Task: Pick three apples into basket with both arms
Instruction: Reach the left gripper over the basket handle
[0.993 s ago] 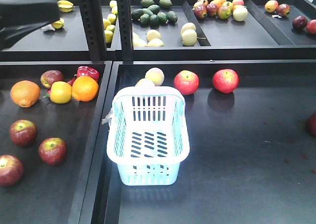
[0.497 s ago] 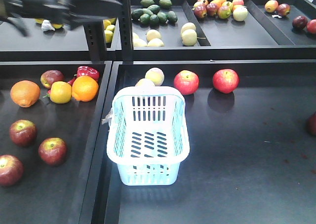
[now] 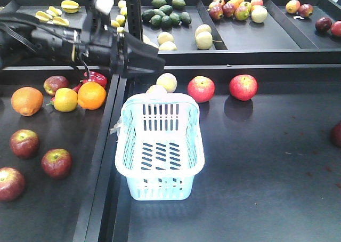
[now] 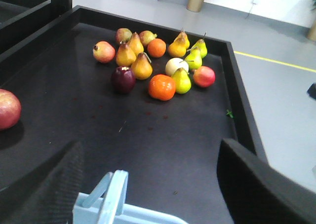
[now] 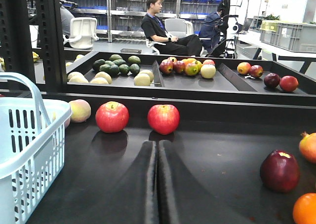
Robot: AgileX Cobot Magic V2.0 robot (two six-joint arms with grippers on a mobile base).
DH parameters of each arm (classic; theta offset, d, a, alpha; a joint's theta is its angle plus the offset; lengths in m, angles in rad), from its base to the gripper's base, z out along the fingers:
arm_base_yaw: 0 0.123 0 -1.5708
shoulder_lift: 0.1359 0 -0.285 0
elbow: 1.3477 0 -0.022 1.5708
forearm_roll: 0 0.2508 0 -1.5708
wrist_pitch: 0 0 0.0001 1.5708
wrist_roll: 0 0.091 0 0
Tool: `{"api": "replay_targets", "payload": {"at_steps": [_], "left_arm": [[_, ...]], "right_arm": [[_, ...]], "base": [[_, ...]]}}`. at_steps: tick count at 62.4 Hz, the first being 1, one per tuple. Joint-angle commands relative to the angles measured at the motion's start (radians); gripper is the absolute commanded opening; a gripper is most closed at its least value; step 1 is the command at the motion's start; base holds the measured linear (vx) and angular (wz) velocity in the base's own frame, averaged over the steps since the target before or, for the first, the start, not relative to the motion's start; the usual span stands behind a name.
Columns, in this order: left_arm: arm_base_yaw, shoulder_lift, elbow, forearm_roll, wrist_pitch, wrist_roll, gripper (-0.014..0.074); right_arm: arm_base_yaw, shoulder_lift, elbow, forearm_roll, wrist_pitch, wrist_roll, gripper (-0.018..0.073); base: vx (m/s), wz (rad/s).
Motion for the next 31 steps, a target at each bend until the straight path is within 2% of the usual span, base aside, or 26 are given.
{"api": "replay_targets", "payload": {"at_steps": [1,31], "left_arm": [[-0.006,-0.034,-0.030,0.047,0.011,0.045,0.0527],[-0.006,0.054,-0.030,0.047,-0.003,0.119,0.0522]], "right_arm": [[-0.002,-0.009,0.010,-0.003,-0.075,0.000,-0.0003],[-0.002,-0.009,0.010,-0.003,-0.075,0.000,-0.0003]], "base": [[0.00,0.00],[0.00,0.00]]}}
